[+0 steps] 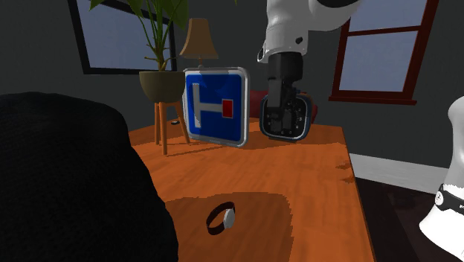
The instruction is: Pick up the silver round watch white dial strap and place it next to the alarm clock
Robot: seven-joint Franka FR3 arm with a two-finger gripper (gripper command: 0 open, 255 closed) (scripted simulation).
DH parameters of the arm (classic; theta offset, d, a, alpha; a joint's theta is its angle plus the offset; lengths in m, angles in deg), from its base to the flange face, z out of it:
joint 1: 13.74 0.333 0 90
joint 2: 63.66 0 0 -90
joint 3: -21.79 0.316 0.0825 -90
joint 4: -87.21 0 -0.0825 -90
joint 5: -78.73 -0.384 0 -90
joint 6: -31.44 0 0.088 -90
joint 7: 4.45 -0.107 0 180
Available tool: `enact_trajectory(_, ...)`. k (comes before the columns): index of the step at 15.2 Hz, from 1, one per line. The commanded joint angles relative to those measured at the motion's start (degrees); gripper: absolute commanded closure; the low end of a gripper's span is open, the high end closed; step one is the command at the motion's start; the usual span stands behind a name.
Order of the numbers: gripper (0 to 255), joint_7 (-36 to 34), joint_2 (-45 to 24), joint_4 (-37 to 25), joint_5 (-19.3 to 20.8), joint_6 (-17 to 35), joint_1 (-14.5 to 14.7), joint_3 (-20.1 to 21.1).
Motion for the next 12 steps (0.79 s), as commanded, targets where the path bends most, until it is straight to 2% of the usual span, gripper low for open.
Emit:
enact_trajectory(1, 0, -1.5, -4.0, -1.8, 0.0, 2.2, 0.5, 1.1)
enact_trajectory(12, 0, -10.1, -26.2, -17.2, 3.8, 9.1, 4.8, 4.4)
